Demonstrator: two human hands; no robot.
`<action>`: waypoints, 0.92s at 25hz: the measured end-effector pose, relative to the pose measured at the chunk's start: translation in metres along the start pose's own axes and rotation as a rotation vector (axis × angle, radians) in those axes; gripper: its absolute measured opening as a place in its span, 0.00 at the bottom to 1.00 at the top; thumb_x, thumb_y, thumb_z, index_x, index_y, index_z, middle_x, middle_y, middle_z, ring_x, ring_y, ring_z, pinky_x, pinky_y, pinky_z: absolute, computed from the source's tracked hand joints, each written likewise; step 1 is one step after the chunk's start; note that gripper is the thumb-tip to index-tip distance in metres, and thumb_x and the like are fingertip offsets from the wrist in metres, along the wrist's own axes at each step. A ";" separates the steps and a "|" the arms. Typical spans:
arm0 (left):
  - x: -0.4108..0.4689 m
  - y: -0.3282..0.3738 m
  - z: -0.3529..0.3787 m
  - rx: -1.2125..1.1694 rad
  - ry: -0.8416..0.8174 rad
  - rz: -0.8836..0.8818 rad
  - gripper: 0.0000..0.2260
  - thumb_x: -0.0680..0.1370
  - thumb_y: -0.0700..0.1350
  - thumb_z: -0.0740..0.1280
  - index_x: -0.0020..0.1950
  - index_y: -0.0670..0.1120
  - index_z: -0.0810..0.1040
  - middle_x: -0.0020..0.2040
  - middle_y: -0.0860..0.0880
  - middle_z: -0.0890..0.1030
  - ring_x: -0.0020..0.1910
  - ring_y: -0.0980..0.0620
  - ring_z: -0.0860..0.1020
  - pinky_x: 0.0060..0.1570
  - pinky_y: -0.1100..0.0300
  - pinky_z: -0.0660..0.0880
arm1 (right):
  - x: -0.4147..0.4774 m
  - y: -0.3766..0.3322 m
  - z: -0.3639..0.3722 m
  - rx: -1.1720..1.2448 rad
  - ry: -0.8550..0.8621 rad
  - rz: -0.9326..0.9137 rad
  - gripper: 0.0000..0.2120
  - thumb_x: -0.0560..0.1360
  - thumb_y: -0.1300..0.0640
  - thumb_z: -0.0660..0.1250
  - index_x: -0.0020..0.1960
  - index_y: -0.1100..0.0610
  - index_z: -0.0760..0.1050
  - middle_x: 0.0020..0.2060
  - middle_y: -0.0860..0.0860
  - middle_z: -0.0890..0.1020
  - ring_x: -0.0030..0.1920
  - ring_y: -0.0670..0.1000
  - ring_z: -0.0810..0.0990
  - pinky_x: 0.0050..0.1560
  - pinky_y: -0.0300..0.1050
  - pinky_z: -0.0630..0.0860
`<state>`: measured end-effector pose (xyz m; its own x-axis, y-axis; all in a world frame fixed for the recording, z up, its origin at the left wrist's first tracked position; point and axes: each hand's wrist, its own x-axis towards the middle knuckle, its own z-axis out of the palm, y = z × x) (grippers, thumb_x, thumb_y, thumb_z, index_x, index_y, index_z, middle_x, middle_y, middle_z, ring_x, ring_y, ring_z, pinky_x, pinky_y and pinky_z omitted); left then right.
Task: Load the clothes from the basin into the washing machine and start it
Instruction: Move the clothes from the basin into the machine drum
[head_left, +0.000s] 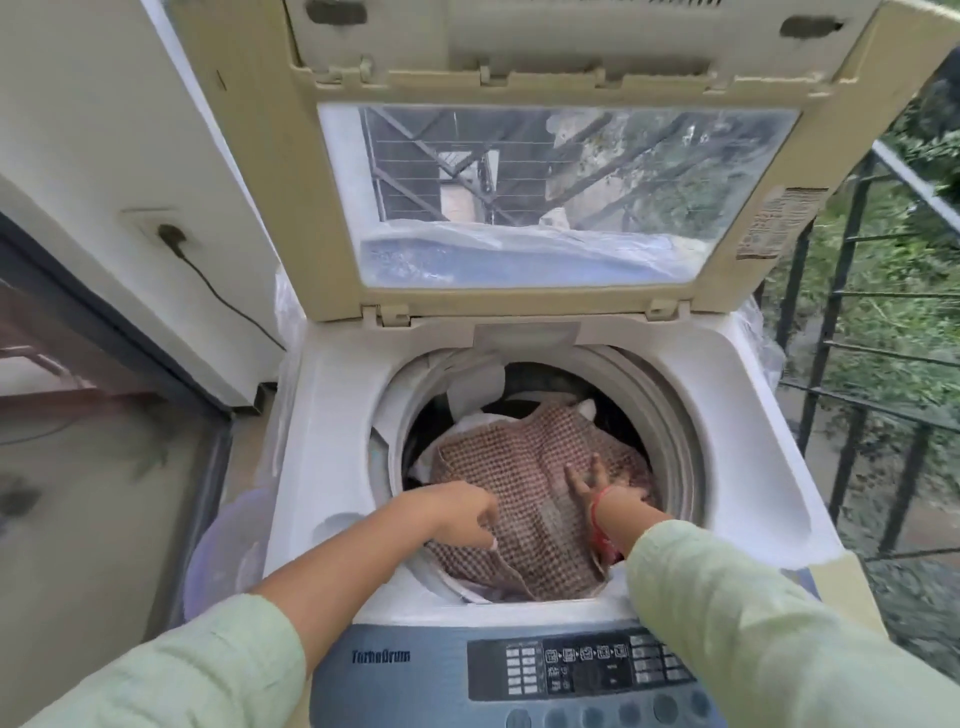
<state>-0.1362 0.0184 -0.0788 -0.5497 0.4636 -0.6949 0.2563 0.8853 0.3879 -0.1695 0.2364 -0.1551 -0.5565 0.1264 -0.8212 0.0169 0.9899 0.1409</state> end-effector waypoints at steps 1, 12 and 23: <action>0.006 -0.002 0.003 -0.008 -0.008 -0.008 0.20 0.77 0.53 0.64 0.67 0.48 0.70 0.63 0.47 0.74 0.59 0.47 0.73 0.51 0.58 0.68 | 0.009 -0.006 0.009 -0.039 -0.032 0.024 0.56 0.69 0.47 0.72 0.73 0.47 0.28 0.71 0.59 0.30 0.73 0.71 0.46 0.69 0.70 0.55; 0.055 -0.038 -0.010 0.071 0.268 -0.345 0.23 0.77 0.58 0.59 0.67 0.46 0.65 0.68 0.42 0.66 0.67 0.41 0.64 0.64 0.45 0.63 | 0.069 -0.018 0.006 -0.170 0.223 -0.050 0.53 0.72 0.54 0.70 0.73 0.41 0.28 0.73 0.56 0.29 0.73 0.70 0.47 0.67 0.72 0.57; -0.118 -0.024 0.016 -0.266 0.801 -0.141 0.13 0.76 0.55 0.64 0.58 0.54 0.76 0.55 0.56 0.79 0.55 0.56 0.77 0.57 0.56 0.70 | -0.090 -0.045 -0.062 -0.046 0.206 -0.668 0.30 0.74 0.48 0.67 0.72 0.53 0.62 0.67 0.54 0.72 0.65 0.55 0.72 0.63 0.45 0.69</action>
<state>-0.0652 -0.0566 -0.0158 -0.9841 0.0967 -0.1490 0.0033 0.8487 0.5289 -0.1720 0.1765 -0.0534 -0.5815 -0.5274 -0.6194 -0.4158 0.8471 -0.3308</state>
